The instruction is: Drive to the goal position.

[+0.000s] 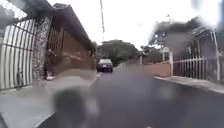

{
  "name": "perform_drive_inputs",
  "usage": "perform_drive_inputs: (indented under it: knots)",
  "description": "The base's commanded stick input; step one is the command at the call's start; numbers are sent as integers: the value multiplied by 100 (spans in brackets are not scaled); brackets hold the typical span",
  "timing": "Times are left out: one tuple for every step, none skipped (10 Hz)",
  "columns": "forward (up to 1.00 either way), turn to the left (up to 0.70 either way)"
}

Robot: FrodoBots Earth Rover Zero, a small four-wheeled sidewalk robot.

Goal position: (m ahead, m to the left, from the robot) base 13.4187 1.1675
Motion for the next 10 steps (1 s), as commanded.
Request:
perform_drive_inputs:
  knots:
    - [70, -15]
    - [70, 0]
    - [70, 0]
    - [70, 0]
    - [70, 0]
    - [70, 0]
    - [70, 0]
    - [70, 0]
    - [70, 0]
    - [70, 0]
